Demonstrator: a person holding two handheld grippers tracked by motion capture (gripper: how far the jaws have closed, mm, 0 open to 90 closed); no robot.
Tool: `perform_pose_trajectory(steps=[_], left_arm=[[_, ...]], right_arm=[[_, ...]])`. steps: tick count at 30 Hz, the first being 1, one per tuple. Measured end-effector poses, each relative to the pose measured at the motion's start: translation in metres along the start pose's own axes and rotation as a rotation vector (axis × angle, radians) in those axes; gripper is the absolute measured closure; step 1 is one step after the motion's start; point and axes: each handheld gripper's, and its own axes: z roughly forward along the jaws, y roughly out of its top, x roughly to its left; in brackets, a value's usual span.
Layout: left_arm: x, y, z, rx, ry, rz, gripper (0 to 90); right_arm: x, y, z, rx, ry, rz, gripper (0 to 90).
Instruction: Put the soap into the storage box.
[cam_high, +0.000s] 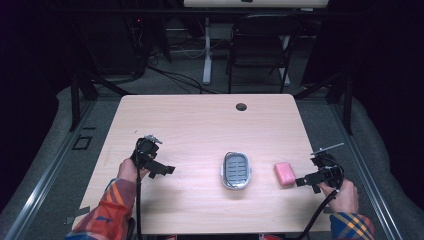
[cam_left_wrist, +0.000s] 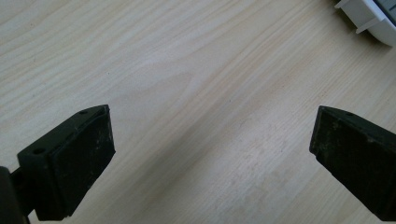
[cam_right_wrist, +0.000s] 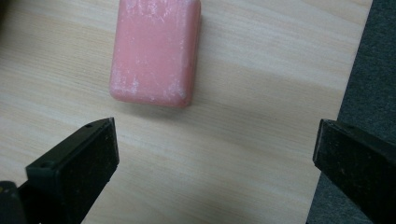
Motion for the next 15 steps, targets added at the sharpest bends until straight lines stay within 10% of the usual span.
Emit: perform_pose_trajectory(steps=[15], left_arm=[[0.000,0.000,0.001,0.003,-0.003,0.003,0.0]], right_arm=[[0.012,0.011,0.001,0.019,-0.029,-0.028,0.0]])
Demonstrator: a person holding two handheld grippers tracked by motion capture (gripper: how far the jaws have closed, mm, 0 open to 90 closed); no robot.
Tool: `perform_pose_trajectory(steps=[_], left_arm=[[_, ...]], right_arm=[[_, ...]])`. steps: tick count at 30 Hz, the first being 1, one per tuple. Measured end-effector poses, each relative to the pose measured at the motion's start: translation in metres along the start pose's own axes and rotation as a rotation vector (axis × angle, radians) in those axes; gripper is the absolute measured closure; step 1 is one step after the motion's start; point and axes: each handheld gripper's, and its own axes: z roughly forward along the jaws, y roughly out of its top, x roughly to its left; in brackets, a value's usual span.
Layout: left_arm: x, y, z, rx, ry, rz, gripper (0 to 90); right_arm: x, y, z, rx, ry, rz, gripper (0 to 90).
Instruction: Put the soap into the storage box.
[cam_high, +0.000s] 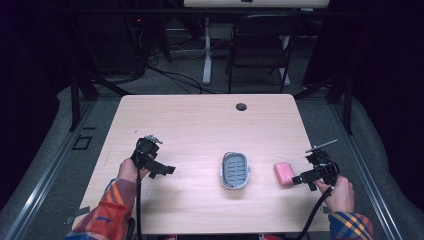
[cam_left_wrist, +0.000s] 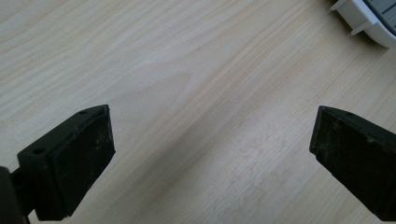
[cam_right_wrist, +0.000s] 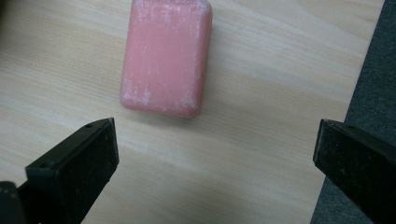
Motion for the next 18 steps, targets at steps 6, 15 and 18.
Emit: perform_pose_trajectory(steps=[6,15,18], left_arm=[[0.000,0.000,0.000,0.002,-0.001,-0.002,0.0],[0.000,0.001,0.001,0.005,-0.004,-0.002,0.0],[-0.001,0.001,0.001,0.006,-0.004,-0.002,0.0]], right_arm=[[0.004,0.006,0.002,0.019,0.003,0.003,0.0],[0.010,0.018,0.002,0.060,0.000,-0.033,0.0],[0.012,0.020,0.002,0.059,0.002,-0.033,0.0]])
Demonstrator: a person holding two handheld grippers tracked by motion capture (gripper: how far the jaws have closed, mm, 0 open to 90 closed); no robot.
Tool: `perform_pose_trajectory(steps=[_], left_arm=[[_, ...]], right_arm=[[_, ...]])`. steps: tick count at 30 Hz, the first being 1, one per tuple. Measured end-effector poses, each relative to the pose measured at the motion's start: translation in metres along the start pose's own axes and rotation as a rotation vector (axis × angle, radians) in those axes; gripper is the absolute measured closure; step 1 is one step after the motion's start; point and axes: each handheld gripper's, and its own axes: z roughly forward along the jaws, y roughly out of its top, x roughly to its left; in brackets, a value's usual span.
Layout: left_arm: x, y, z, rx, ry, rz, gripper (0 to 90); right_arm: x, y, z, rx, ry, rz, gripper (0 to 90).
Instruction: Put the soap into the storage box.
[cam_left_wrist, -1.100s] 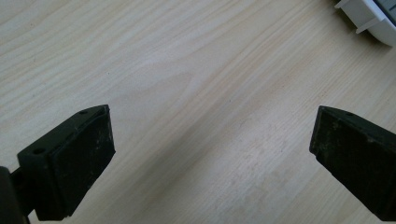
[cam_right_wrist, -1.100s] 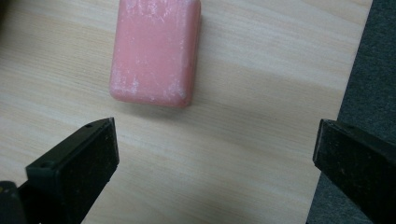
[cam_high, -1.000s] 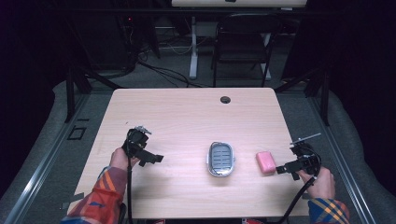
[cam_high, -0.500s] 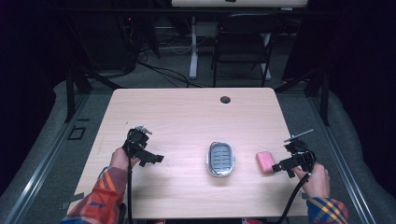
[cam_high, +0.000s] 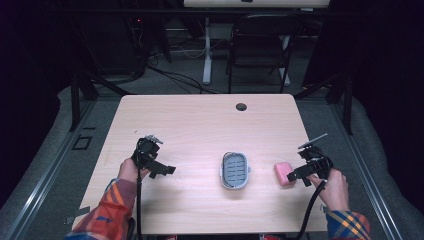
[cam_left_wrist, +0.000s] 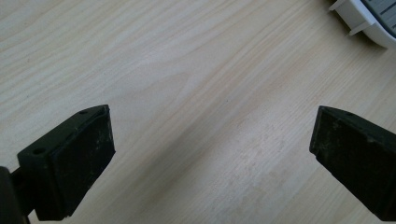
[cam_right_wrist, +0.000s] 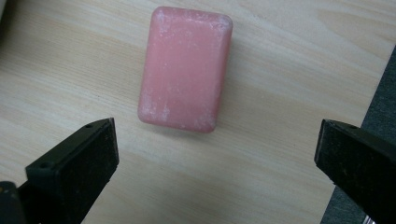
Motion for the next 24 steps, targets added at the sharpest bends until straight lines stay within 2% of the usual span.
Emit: perform_pose_trajectory(steps=[3,9,10,11,13,22,24], left_arm=[[0.000,0.000,0.000,0.001,0.000,0.000,0.0],[0.000,0.000,0.001,0.002,-0.001,-0.001,0.0],[0.000,0.000,0.000,0.001,0.000,-0.001,0.0],[0.000,0.000,0.000,0.001,0.000,-0.001,0.0],[0.000,0.000,0.000,0.001,0.000,-0.002,0.0],[0.000,0.000,0.000,0.001,-0.001,-0.002,0.0],[0.000,0.000,0.000,0.001,-0.001,-0.002,0.0]], right_arm=[[0.002,0.004,-0.002,0.010,0.000,-0.011,0.0],[0.008,0.013,-0.002,-0.012,0.004,-0.001,0.0],[0.009,0.018,-0.002,0.011,0.001,-0.022,0.0],[0.011,0.018,-0.001,-0.011,0.005,-0.006,0.0],[0.013,0.023,-0.001,0.017,0.005,-0.027,0.0],[0.019,0.034,0.007,0.032,0.004,-0.004,0.0],[0.018,0.035,0.007,0.047,0.008,-0.014,0.0]])
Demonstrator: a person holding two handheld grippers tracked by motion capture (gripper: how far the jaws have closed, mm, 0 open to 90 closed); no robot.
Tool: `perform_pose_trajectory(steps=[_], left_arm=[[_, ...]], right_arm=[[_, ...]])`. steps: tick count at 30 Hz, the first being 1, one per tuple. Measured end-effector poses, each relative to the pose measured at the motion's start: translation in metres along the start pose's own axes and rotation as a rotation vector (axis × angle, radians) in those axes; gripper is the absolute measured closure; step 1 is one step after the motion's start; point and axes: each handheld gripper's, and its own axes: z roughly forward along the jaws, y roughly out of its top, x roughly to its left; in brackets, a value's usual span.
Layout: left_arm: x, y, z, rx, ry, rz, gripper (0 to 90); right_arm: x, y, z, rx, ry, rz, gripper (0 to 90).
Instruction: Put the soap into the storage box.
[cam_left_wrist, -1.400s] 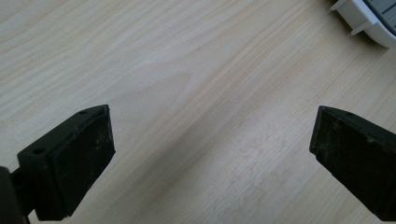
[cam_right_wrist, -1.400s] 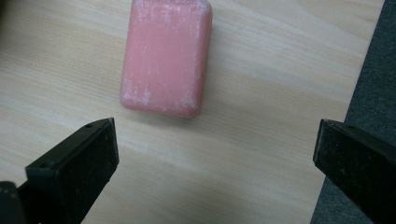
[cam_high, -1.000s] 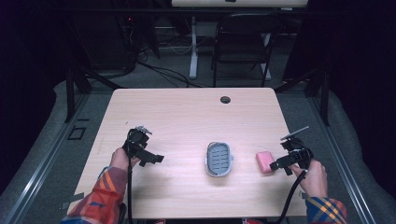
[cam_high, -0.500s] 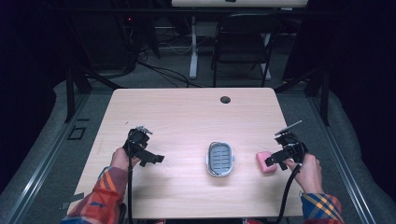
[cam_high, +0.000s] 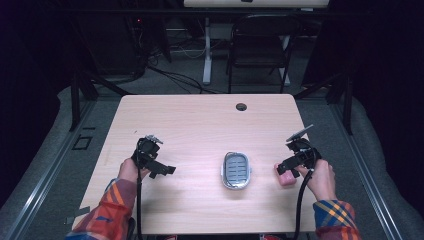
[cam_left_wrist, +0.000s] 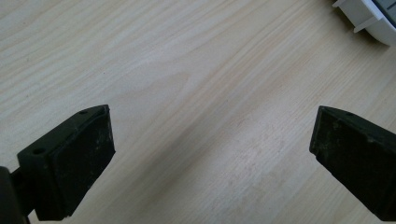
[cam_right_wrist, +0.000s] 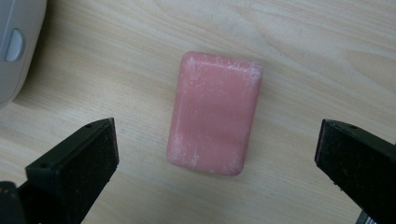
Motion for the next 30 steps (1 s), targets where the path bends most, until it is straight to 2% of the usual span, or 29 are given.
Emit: perform_pose_trajectory(steps=[2,3,4,7,9,11,12,13,15,18,19,20,24,25,26,27,30], left_arm=[[0.000,0.000,0.000,0.001,0.000,0.001,0.0],[0.000,0.000,0.000,0.001,0.001,0.001,0.0],[0.000,0.000,0.000,0.001,0.001,0.000,0.0],[0.000,0.000,0.000,0.001,0.000,0.000,0.0],[0.000,0.000,0.000,0.001,0.000,-0.001,0.0],[0.000,0.000,0.000,0.000,0.000,0.000,0.0],[0.000,0.000,0.000,0.000,0.000,0.000,0.0],[0.000,0.000,0.000,0.000,0.000,0.000,0.0],[0.000,0.000,0.000,0.001,0.000,0.000,0.0],[0.000,0.000,0.000,0.001,0.000,0.000,0.0],[0.000,0.000,0.000,0.000,-0.001,0.000,0.0],[0.000,0.000,0.000,0.000,0.000,0.000,0.0],[0.000,0.000,0.000,0.001,0.000,0.000,0.0],[0.000,0.000,0.000,0.001,0.000,0.001,0.0],[0.000,0.000,0.000,0.001,0.000,0.000,0.0],[0.000,0.000,0.000,0.001,0.000,0.000,0.0],[0.000,0.000,0.000,0.003,0.001,0.000,0.0]], right_arm=[[0.000,0.002,0.003,0.002,0.008,0.007,0.0],[0.001,0.002,0.005,-0.021,0.017,0.032,0.0],[0.000,0.003,0.005,0.000,0.009,0.023,0.0],[-0.001,0.006,0.009,0.018,0.013,0.033,0.0],[0.001,0.007,0.011,0.010,0.016,0.044,0.0],[0.001,0.010,0.012,0.028,0.013,0.034,0.0],[0.002,0.010,0.015,0.010,0.023,0.044,0.0],[0.002,0.011,0.014,0.034,0.016,0.031,0.0],[0.003,0.012,0.016,0.028,0.014,0.046,0.0],[0.001,0.014,0.019,0.046,0.023,0.039,0.0],[0.002,0.013,0.021,0.041,0.027,0.053,0.0],[0.002,0.013,0.023,0.032,0.020,0.058,0.0],[0.003,0.015,0.029,0.072,0.003,0.049,0.0],[0.004,0.015,0.031,0.057,-0.001,0.062,1.1],[0.004,0.015,0.033,0.063,-0.003,0.069,3.6],[0.003,0.015,0.033,0.080,0.003,0.057,5.1],[0.002,0.015,0.035,0.066,-0.010,0.074,11.0]])
